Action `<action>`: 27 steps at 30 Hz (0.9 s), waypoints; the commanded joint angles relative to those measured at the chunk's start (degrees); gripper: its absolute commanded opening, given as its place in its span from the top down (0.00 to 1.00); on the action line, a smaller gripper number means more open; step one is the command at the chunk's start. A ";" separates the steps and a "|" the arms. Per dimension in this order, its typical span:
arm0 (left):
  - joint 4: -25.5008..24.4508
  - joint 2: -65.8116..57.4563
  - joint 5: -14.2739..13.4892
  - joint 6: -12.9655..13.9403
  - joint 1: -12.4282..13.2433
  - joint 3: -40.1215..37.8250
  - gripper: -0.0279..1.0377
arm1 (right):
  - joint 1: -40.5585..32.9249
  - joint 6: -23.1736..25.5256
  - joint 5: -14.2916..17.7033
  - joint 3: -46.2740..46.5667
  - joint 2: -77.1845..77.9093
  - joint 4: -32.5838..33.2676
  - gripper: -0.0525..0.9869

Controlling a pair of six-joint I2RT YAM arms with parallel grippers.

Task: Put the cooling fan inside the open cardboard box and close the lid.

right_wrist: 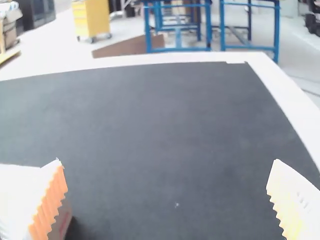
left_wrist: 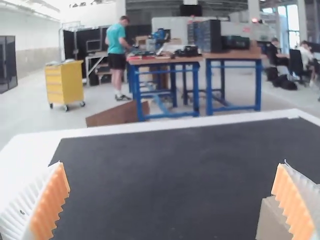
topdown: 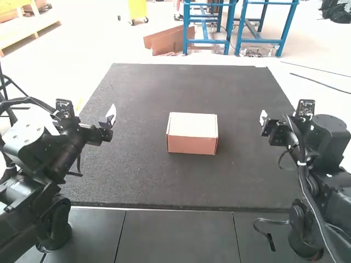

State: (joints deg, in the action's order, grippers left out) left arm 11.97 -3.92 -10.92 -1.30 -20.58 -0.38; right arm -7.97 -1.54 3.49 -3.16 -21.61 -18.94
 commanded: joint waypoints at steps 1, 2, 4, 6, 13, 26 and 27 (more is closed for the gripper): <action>-3.79 3.84 -3.14 -2.30 0.63 0.56 0.08 | 0.85 -1.27 0.38 2.10 8.25 0.92 0.07; -4.14 2.96 -4.02 -4.24 0.89 0.47 0.08 | 0.85 -1.54 0.21 2.89 11.06 1.27 0.07; -5.46 3.04 -4.46 -6.17 1.68 0.47 0.08 | 0.94 -2.50 0.12 3.25 16.60 5.49 0.07; -6.43 3.04 -4.46 -7.66 3.35 0.47 0.08 | 1.11 -3.03 -0.32 3.33 21.96 11.82 0.07; -9.07 3.04 -4.29 -8.46 12.32 0.47 0.08 | 2.87 -4.44 -1.03 3.25 21.69 16.04 0.07; -11.09 4.01 -1.74 1.65 11.17 0.56 0.08 | 3.13 -5.31 -3.05 3.25 21.69 19.47 0.07; -11.18 3.92 -1.74 1.74 10.73 0.56 0.08 | 3.13 -5.31 -3.05 3.25 21.69 19.47 0.07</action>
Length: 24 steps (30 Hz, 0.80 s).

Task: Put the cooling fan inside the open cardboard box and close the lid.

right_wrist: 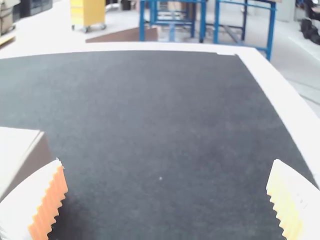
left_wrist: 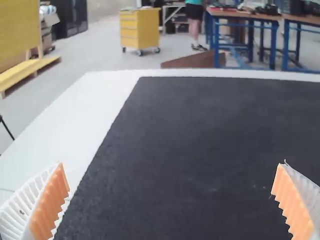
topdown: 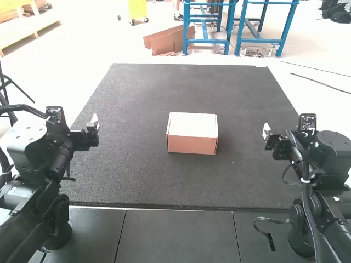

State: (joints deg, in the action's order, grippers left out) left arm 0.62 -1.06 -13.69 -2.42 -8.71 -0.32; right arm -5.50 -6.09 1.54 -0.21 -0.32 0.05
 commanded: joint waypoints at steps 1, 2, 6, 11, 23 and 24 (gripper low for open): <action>-0.01 1.06 1.04 2.94 -1.66 0.49 0.07 | 0.66 -0.77 -1.19 0.30 0.40 0.38 0.07; -0.18 1.15 1.04 2.94 -2.01 0.49 0.07 | 0.66 -0.77 -1.28 0.21 0.40 0.30 0.07; -0.36 1.06 0.95 3.03 -2.45 0.40 0.07 | 0.66 -0.77 -1.45 0.21 0.40 0.12 0.07; -0.54 1.15 1.04 3.12 -1.05 0.40 0.07 | 0.66 -0.77 -1.45 0.21 0.32 0.03 0.07; -0.97 1.06 1.04 3.12 -0.87 0.40 0.07 | 0.66 -0.77 -1.45 0.21 0.40 0.03 0.07; -0.97 1.06 1.04 3.12 -0.96 0.40 0.07 | 0.66 -0.77 -1.45 0.21 0.40 0.03 0.07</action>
